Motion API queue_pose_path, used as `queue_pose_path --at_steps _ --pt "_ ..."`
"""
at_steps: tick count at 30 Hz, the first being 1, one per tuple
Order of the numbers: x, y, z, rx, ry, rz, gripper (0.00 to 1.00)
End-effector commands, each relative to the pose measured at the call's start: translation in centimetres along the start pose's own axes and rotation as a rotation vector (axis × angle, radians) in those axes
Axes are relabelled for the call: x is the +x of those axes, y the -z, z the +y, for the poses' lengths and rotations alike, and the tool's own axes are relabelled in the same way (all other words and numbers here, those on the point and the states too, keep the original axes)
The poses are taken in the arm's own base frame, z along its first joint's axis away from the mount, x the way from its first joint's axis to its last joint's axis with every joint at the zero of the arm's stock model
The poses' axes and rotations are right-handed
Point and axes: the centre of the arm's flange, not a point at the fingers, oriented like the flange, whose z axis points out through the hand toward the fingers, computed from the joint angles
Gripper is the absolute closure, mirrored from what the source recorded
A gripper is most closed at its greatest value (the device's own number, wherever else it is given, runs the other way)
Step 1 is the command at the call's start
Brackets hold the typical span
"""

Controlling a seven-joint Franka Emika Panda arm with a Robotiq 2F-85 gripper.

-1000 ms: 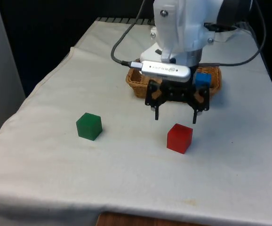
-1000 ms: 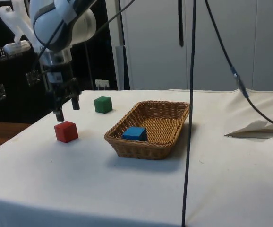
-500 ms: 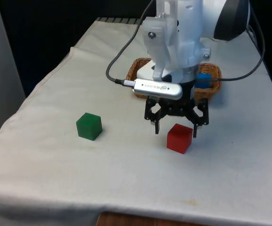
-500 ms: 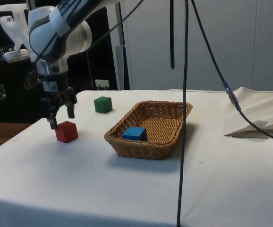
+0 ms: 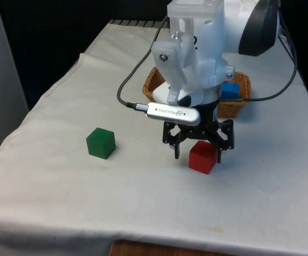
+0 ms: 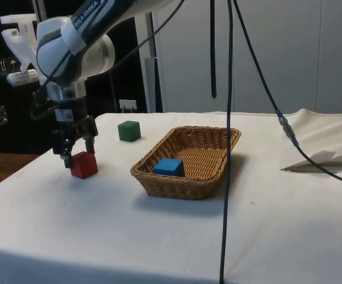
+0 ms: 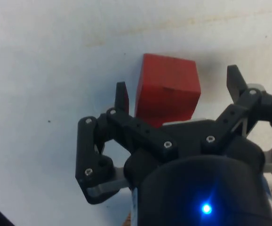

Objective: Pick up exactly two blocks and place them into the basket.

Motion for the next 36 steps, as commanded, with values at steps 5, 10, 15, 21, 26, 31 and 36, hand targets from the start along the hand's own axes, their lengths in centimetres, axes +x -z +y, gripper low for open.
queue_pose_path --at_steps 5,10,15,21,26,31,36 --pt "-0.5 -0.7 -0.2 -0.023 -0.003 -0.02 0.0" --pt "-0.5 -0.8 -0.3 -0.025 -0.001 -0.02 0.0" --pt "-0.6 -1.0 -0.3 -0.025 -0.001 -0.023 0.27" --pt "-0.5 -0.9 -0.4 -0.024 0.0 -0.022 0.93" --pt "-0.5 -1.0 -0.3 -0.025 -0.001 -0.022 0.98" --pt "-0.7 -0.4 -0.2 -0.024 -0.001 -0.023 0.97" --pt "-1.2 1.7 0.0 -0.02 0.0 -0.028 0.97"
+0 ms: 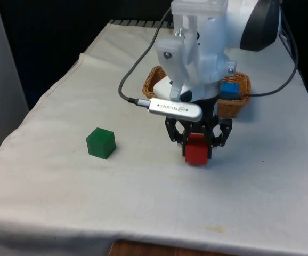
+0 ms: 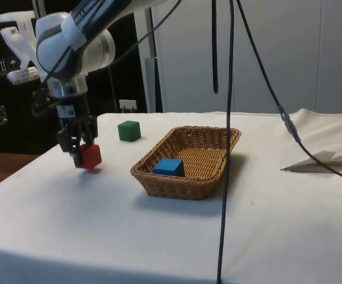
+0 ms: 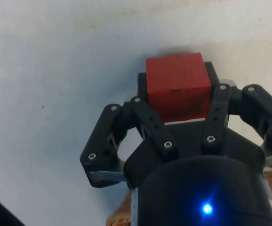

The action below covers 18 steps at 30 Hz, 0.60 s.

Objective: Pick up exactly two blocks and place them into the basket.

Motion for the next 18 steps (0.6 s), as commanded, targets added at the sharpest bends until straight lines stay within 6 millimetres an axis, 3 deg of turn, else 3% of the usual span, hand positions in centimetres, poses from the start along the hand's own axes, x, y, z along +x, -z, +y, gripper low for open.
queue_pose_path --at_steps 1,2,11,12,18 --pt "-0.6 0.9 0.0 -0.001 0.0 0.002 0.97" --pt "-0.1 0.5 0.0 0.003 0.0 -0.001 0.97" --pt "-2.2 4.3 0.7 0.006 0.0 0.0 0.97" --pt "-1.5 3.7 0.6 0.008 -0.002 -0.003 0.97" --pt "-3.6 6.6 1.2 0.011 0.005 0.0 0.97"
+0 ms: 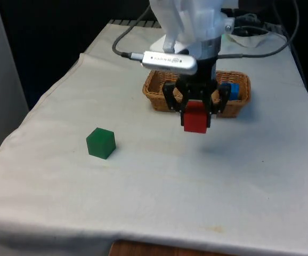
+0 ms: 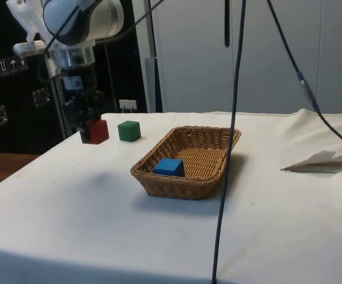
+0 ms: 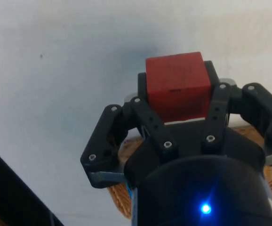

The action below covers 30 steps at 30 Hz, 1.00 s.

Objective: Pick up exactly two blocks and place them into the basket.

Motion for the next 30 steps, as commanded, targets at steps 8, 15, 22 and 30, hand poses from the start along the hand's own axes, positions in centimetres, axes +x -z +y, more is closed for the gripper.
queue_pose_path --at_steps 8,15,22,30 --pt "-2.4 3.0 0.7 0.001 0.006 0.007 0.97" --pt "-4.0 5.2 1.2 0.001 0.012 0.011 0.97" --pt "-5.3 6.7 1.4 0.002 0.016 0.017 0.97" --pt "-7.2 8.6 1.6 0.009 0.022 0.041 0.97"
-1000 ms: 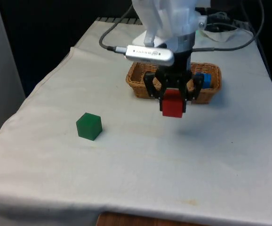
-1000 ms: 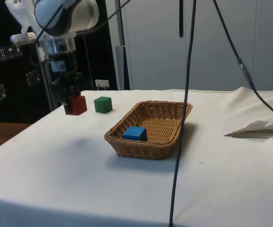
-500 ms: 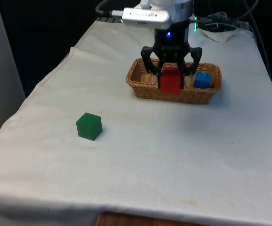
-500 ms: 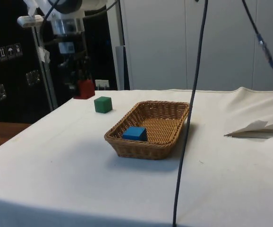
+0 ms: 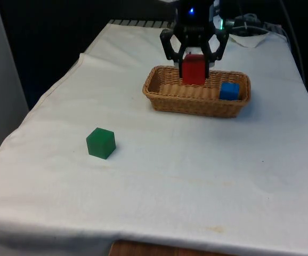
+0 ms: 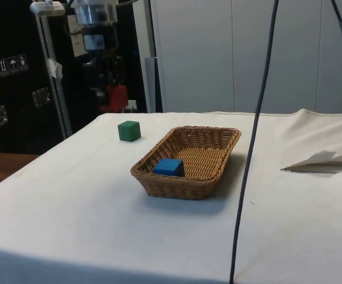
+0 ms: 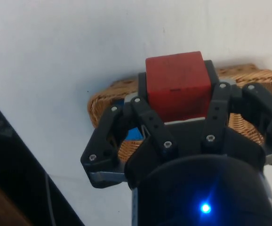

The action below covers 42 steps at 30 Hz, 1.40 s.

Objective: Pick up exactly two blocks and place them into the basket.

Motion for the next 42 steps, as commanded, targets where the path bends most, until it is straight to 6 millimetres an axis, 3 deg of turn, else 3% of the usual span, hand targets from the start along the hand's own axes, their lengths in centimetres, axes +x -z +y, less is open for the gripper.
queue_pose_path --at_steps 1,17,30,42 --pt "-0.4 0.4 0.0 -0.005 0.0 0.02 0.97" --pt "-4.1 1.1 0.4 -0.012 0.011 0.061 0.97" --pt "-7.8 -0.8 0.9 -0.032 0.026 0.047 0.97" --pt "-11.7 -4.4 1.5 -0.035 0.034 0.049 0.97"
